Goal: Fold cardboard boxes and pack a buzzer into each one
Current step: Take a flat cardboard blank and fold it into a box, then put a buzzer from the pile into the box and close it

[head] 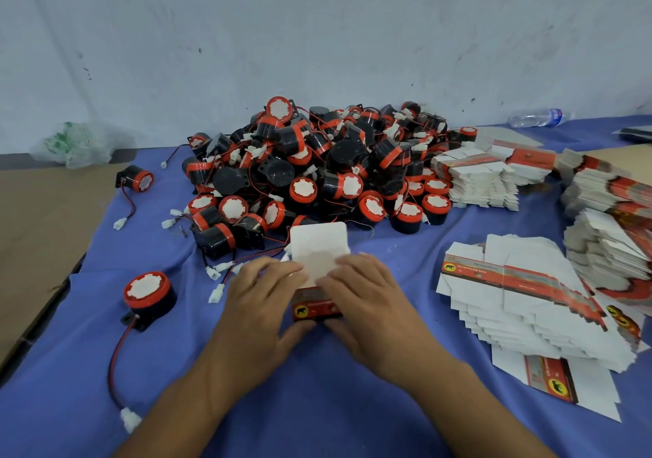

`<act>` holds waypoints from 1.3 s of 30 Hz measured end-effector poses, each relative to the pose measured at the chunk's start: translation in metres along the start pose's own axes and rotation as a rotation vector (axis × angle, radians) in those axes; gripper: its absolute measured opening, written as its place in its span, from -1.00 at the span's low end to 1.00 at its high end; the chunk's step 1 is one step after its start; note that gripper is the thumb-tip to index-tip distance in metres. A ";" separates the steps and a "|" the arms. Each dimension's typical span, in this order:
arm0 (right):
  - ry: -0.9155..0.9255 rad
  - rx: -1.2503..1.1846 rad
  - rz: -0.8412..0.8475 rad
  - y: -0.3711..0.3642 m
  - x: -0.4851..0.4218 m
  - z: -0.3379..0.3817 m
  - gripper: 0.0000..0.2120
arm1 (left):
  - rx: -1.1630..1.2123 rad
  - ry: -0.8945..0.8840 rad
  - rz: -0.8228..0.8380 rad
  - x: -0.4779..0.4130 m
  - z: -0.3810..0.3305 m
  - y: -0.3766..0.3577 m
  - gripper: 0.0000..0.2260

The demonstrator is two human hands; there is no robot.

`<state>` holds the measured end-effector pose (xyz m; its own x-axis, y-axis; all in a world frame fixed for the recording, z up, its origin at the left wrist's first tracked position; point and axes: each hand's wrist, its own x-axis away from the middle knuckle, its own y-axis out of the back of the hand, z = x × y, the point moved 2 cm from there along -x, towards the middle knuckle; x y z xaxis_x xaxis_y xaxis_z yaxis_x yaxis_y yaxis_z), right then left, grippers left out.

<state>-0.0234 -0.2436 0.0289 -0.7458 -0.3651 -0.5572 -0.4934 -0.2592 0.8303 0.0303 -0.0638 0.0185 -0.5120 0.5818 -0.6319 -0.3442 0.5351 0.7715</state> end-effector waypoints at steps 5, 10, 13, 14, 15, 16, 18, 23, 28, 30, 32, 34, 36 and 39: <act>-0.261 0.156 0.104 0.000 -0.001 0.004 -0.63 | -0.106 -0.070 -0.075 -0.008 -0.013 0.002 -0.83; -0.468 0.187 0.155 -0.003 -0.002 0.008 -0.65 | -0.006 0.130 0.009 -0.006 -0.014 0.000 -0.71; -0.540 -0.011 0.230 -0.012 0.003 0.008 -0.64 | 0.265 0.276 0.063 -0.001 -0.016 0.001 -0.71; -0.548 -0.045 0.237 -0.015 0.005 0.008 -0.64 | 0.367 0.335 0.068 0.001 -0.018 0.001 -0.72; -0.551 -0.051 0.238 -0.016 0.005 0.008 -0.65 | 0.463 0.398 0.072 0.003 -0.019 0.000 -0.72; -0.554 -0.039 0.230 -0.016 0.006 0.008 -0.63 | 0.538 0.449 0.063 0.003 -0.020 0.000 -0.73; -0.571 0.011 0.234 -0.015 0.007 0.004 -0.53 | 0.572 0.484 0.017 0.000 -0.014 0.005 -0.84; -0.571 -0.101 0.275 -0.020 0.012 -0.009 -0.53 | -0.207 0.716 0.024 0.009 0.065 0.033 -0.62; -0.521 -0.234 0.167 -0.018 0.012 -0.007 -0.62 | -0.334 1.006 0.371 0.033 0.098 0.041 -0.54; -0.494 -0.239 0.105 -0.017 0.010 -0.006 -0.65 | -0.344 0.935 0.275 0.025 0.095 0.046 -0.53; -0.479 -0.212 0.038 -0.012 0.007 -0.004 -0.61 | -0.321 0.822 0.066 0.013 0.089 0.058 -0.55; -0.458 -0.229 -0.096 -0.003 0.003 0.003 -0.58 | -0.166 0.766 -0.171 0.007 0.079 0.072 -0.53; -0.358 -0.320 -0.257 0.005 0.000 0.012 -0.62 | 0.030 0.742 -0.394 0.004 0.060 0.084 -0.37; -0.210 -0.573 -0.204 0.009 -0.002 0.027 -0.56 | 0.463 0.628 -0.633 -0.004 0.022 0.086 -0.12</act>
<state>-0.0386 -0.2209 0.0376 -0.7626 -0.0900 -0.6406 -0.3606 -0.7630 0.5364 0.0198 -0.0068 0.0861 -0.7088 -0.2495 -0.6598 -0.4253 0.8974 0.1176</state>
